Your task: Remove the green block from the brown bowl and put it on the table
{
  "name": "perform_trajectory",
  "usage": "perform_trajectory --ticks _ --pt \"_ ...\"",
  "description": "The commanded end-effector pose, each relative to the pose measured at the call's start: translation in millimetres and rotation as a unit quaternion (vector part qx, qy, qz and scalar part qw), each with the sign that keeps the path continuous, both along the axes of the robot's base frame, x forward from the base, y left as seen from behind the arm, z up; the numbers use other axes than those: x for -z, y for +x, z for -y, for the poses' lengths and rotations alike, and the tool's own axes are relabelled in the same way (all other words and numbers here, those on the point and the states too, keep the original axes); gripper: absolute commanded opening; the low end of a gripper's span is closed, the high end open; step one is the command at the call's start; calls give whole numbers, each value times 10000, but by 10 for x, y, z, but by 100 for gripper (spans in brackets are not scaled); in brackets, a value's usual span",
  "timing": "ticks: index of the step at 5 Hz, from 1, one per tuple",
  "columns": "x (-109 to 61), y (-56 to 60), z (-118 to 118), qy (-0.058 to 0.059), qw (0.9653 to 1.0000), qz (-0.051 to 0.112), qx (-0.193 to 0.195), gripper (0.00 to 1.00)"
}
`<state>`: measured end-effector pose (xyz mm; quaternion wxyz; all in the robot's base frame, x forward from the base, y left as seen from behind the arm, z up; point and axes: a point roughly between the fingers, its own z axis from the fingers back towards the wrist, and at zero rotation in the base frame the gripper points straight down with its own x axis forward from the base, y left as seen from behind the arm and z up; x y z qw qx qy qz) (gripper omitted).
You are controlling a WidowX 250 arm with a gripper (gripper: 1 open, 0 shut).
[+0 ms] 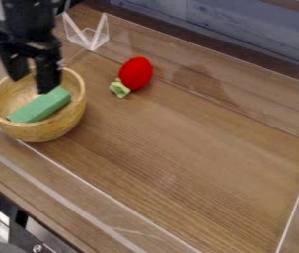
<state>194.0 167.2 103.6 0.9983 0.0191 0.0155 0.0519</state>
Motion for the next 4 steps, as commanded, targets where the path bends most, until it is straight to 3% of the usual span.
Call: perform_trajectory --ticks 1,3,4 --pt "111 -44 -113 111 9995 77 -279 100" --pt "497 141 -271 76 9996 65 -268 100" --pt "463 168 -241 65 9998 71 -152 100"
